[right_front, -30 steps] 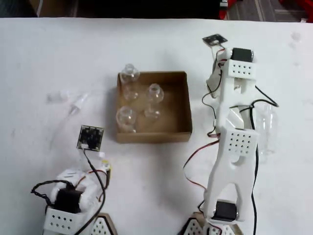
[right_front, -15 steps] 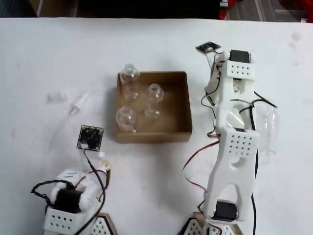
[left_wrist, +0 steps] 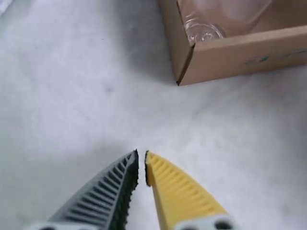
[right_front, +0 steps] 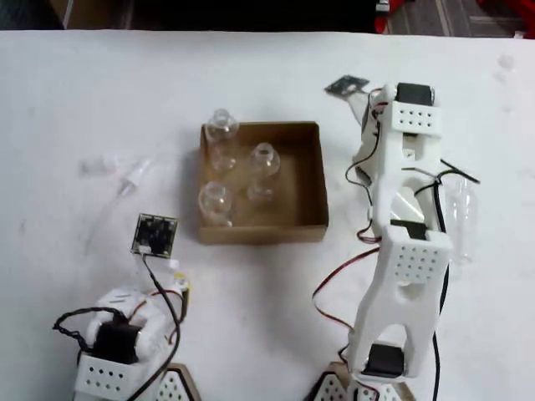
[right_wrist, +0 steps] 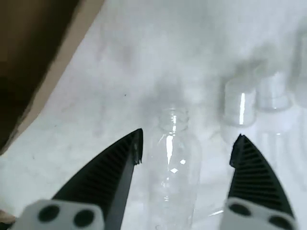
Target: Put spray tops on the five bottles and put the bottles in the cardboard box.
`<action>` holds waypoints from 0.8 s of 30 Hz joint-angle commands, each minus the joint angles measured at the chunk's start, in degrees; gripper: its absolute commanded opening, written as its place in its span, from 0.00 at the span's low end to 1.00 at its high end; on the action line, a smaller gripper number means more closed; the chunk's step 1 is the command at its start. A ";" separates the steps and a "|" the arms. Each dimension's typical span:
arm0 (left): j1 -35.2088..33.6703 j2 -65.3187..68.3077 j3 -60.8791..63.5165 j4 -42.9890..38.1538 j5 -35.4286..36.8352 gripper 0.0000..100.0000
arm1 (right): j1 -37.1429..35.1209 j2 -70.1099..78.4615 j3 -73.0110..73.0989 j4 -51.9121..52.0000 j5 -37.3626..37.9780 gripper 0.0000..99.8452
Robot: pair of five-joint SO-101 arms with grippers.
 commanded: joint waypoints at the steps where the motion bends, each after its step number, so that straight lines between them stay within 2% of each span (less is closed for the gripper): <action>1: 0.75 -0.48 0.00 0.35 0.79 0.03 | -0.57 -4.26 2.64 -0.40 2.02 0.25; 13: 0.75 -0.48 0.00 0.35 0.79 0.03 | -0.04 -1.45 3.69 -5.14 2.20 0.24; 24: 0.75 -0.48 0.00 0.35 0.79 0.03 | 0.48 1.45 3.25 -5.32 2.37 0.24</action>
